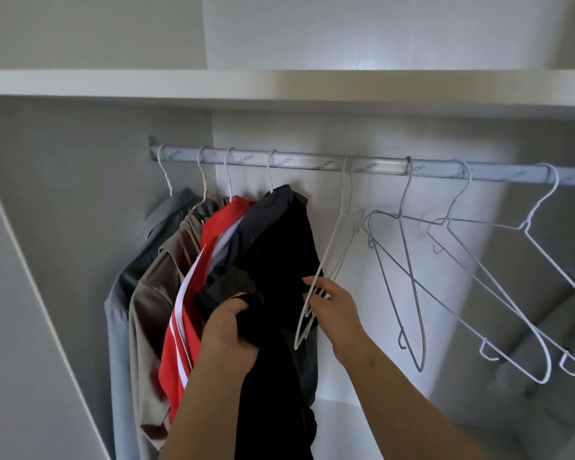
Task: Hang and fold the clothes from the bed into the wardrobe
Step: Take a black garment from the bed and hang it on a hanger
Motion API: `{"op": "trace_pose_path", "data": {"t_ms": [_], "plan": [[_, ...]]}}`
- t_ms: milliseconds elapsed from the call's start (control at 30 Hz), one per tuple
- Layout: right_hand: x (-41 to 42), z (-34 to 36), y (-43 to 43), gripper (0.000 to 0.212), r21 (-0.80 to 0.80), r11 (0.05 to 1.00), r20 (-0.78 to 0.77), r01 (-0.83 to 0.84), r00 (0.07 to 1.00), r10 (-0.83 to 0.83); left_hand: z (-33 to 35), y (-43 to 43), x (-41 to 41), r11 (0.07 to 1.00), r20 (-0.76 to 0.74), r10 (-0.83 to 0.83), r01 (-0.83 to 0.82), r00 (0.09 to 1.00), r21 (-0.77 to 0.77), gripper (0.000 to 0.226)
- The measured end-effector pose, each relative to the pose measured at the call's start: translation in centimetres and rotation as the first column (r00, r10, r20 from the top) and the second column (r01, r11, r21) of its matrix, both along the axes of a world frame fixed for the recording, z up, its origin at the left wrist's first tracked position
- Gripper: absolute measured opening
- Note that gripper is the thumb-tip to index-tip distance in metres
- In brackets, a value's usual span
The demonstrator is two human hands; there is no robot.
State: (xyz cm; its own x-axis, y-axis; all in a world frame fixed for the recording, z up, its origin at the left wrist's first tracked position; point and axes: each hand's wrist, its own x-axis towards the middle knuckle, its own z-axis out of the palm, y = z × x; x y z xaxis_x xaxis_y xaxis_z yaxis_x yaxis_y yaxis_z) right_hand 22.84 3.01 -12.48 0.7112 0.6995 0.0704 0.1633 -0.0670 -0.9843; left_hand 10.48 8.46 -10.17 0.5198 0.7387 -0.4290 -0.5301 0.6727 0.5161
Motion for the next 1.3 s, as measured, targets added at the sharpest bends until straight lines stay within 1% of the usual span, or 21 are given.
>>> {"op": "trace_pose_path", "data": {"t_ms": [100, 200, 300, 333, 400, 500, 600, 700, 733, 800, 833, 867, 900, 933, 967, 1033, 1100, 1133, 1200, 1267, 1300], "plan": [[0.0, -0.2, 0.7, 0.023, -0.041, 0.999, -0.003, -0.032, 0.999, 0.032, 0.0, 0.1, 0.1, 0.999, -0.029, -0.045, 0.045, 0.999, 0.001, 0.024], [0.0, 0.1, 0.7, 0.017, 0.031, 0.999, 0.009, 0.015, 1.000, -0.016, 0.3, 0.2, 0.2, 0.998, -0.042, -0.062, 0.062, 0.997, 0.011, 0.027], [0.1, 0.5, 0.3, 0.021, 0.117, 0.988, 0.005, 0.101, 0.995, -0.102, 0.3, 0.2, 0.5, 0.997, -0.035, -0.065, 0.066, 0.997, 0.028, 0.025], [0.2, 0.5, 0.2, 0.024, 0.131, 0.984, 0.009, 0.123, 0.992, -0.125, 0.2, 0.2, 0.7, 0.996, -0.028, -0.082, 0.083, 0.996, 0.036, 0.027], [0.4, 0.7, 0.0, 0.026, 0.133, 0.980, 0.027, 0.148, 0.988, -0.153, 0.1, 0.1, 1.1, 0.992, -0.019, -0.114, 0.115, 0.993, 0.049, 0.033], [0.9, 0.6, -0.7, 0.027, 0.141, 0.965, 0.046, 0.223, 0.972, -0.231, 0.1, -0.3, 1.5, 0.990, -0.044, -0.110, 0.113, 0.993, 0.080, 0.028], [1.7, 0.2, -1.8, 0.027, 0.124, 0.913, 0.019, 0.389, 0.919, -0.394, 0.2, -0.6, 1.6, 0.991, -0.017, -0.104, 0.105, 0.994, 0.077, 0.028], [2.6, 0.2, -3.2, 0.032, 0.042, 0.842, 0.029, 0.538, 0.841, -0.540, 0.0, -0.6, 1.9, 0.993, 0.015, -0.109, 0.109, 0.994, 0.053, 0.037], [2.8, 0.3, -3.6, 0.034, -0.015, 0.813, 0.091, 0.583, 0.810, -0.579, 0.0, -0.7, 2.0, 0.992, 0.013, -0.110, 0.109, 0.994, 0.055, 0.038], [3.1, 0.5, -4.1, 0.035, -0.120, 0.736, 0.278, 0.667, 0.734, -0.620, -0.2, -0.8, 2.2, 0.991, 0.009, -0.117, 0.116, 0.993, 0.068, 0.039], [2.9, 0.7, -4.3, 0.035, -0.114, 0.712, 0.361, 0.693, 0.696, -0.620, -0.3, -0.8, 2.3, 0.990, 0.020, -0.126, 0.124, 0.992, 0.064, 0.042], [2.5, 0.9, -4.4, 0.035, -0.062, 0.711, 0.434, 0.700, 0.661, -0.612, -0.4, -0.7, 2.4, 0.989, 0.029, -0.134, 0.132, 0.991, 0.059, 0.045], [2.2, 1.1, -4.3, 0.033, 0.014, 0.737, 0.505, 0.675, 0.632, -0.588, -0.5, -0.6, 2.5, 0.989, 0.024, -0.140, 0.138, 0.990, 0.061, 0.045], [2.0, 1.3, -4.1, 0.031, 0.076, 0.785, 0.568, 0.615, 0.620, -0.541, -0.6, -0.6, 2.5, 0.988, 0.006, -0.142, 0.141, 0.990, 0.067, 0.041], [1.7, 1.4, -3.7, 0.031, 0.102, 0.839, 0.611, 0.534, 0.632, -0.477, -0.7, -0.5, 2.5, 0.987, -0.015, -0.143, 0.143, 0.990, 0.074, 0.037], [1.3, 1.7, -2.6, 0.033, 0.042, 0.922, 0.603, 0.386, 0.725, -0.331, -0.7, -0.3, 2.4, 0.986, -0.031, -0.147, 0.149, 0.989, 0.081, 0.033], [1.2, 1.7, -1.6, 0.047, -0.082, 0.950, 0.508, 0.302, 0.833, -0.221, -0.8, -0.1, 2.0, 0.987, -0.025, -0.152, 0.154, 0.988, 0.057, 0.031], [1.3, 1.6, -1.1, 0.056, -0.155, 0.945, 0.472, 0.290, 0.861, -0.187, -0.8, 0.1, 1.7, 0.989, -0.026, -0.142, 0.143, 0.990, 0.041, 0.029], [1.5, 1.2, -0.4, 0.068, -0.269, 0.901, 0.467, 0.341, 0.864, -0.188, -0.7, 0.4, 0.9, 0.995, -0.038, -0.100, 0.101, 0.994, 0.025, 0.019], [2.1, 1.0, -0.2, 0.072, -0.330, 0.837, 0.492, 0.437, 0.836, -0.243, -0.6, 0.9, 0.2, 0.997, -0.044, -0.069, 0.070, 0.997, 0.012, 0.006], [2.5, 0.9, -0.1, 0.072, -0.357, 0.806, 0.499, 0.473, 0.826, -0.263, -0.5, 1.1, -0.1, 0.998, -0.045, -0.056, 0.056, 0.997, 0.003, 0.005]]}}
